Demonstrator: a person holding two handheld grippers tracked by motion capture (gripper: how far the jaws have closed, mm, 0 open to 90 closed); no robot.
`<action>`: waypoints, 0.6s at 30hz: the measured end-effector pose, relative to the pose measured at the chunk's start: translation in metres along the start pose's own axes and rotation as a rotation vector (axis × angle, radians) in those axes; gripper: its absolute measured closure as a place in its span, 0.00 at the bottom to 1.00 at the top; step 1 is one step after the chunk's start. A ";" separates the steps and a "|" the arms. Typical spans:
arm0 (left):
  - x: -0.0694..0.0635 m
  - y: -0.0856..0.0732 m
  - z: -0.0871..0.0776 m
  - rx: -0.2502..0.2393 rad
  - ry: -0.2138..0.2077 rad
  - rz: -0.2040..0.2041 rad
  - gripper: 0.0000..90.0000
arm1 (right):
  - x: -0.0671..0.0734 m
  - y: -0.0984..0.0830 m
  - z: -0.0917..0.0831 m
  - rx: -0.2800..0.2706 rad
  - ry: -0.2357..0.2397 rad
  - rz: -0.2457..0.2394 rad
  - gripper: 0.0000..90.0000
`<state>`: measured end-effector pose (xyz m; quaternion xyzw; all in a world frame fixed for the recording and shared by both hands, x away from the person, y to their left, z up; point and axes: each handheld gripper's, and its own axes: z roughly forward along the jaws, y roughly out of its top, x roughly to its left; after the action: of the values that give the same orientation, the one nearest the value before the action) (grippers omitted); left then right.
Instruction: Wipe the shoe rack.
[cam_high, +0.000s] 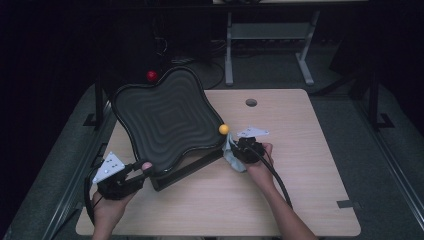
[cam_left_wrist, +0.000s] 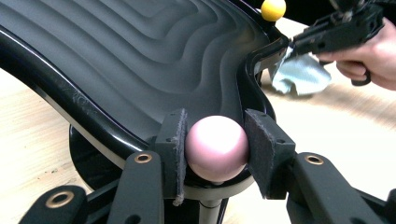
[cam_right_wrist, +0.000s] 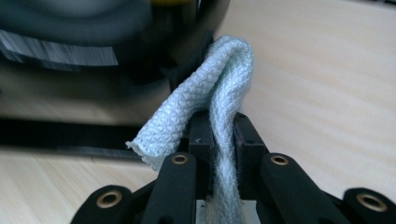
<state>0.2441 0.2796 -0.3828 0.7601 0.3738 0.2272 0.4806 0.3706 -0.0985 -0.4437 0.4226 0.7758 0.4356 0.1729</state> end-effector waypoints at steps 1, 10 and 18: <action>0.000 0.000 0.000 0.000 0.000 -0.001 0.66 | 0.000 0.000 0.000 -0.001 -0.002 -0.003 0.89; 0.000 0.000 0.001 -0.002 0.004 -0.001 0.66 | 0.005 -0.008 0.001 0.014 0.014 -0.013 0.89; -0.001 0.000 0.001 -0.003 0.008 -0.001 0.67 | 0.012 -0.017 0.002 0.037 0.047 -0.013 0.89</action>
<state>0.2445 0.2784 -0.3834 0.7583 0.3757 0.2304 0.4804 0.3561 -0.0921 -0.4575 0.4103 0.7903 0.4298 0.1493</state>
